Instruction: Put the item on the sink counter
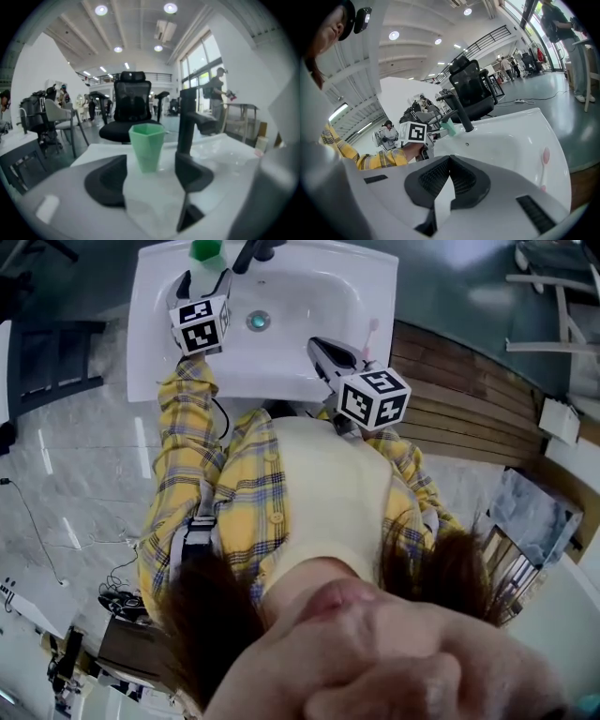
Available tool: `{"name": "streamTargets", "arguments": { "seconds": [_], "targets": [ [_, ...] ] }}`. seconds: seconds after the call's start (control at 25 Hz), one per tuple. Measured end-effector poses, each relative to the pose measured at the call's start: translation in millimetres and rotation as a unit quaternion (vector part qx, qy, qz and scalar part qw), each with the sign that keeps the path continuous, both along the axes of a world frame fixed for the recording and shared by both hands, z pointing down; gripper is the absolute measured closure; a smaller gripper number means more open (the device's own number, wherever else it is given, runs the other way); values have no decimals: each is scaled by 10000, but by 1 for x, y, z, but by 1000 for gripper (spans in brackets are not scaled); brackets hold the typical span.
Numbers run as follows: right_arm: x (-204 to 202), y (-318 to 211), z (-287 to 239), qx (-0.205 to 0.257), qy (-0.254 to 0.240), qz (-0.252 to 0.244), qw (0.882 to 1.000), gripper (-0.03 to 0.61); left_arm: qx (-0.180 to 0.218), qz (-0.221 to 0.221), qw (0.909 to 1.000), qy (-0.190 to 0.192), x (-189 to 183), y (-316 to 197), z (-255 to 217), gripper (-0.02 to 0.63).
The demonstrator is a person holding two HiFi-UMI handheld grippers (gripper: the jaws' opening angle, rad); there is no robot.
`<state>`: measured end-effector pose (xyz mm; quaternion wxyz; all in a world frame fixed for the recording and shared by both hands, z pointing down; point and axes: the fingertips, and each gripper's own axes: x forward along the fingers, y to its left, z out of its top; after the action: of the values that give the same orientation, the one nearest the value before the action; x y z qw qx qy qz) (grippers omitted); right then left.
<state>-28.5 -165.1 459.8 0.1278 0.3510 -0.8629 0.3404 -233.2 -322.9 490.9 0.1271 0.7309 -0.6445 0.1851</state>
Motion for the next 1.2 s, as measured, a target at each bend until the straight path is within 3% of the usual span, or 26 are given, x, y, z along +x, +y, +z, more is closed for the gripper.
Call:
{"name": "streamTargets", "arguments": {
  "seconds": [0.24,0.6,1.04,1.2],
  "targets": [
    [-1,10,0,5,-54,-135,9999,566,-94,63,9997,221,3,23,-5,312],
    [9,17,-6,105,-93,-200,9997,566,83,137,9991,402,18,58,-38,414],
    [16,19,-13,271,-201,-285,9990,565,-43,283,9960,842,47,117,-64,468],
    [15,21,-12,292,-211,-349,9987,566,-73,221,9963,829,51,134,-65,496]
  ]
}}
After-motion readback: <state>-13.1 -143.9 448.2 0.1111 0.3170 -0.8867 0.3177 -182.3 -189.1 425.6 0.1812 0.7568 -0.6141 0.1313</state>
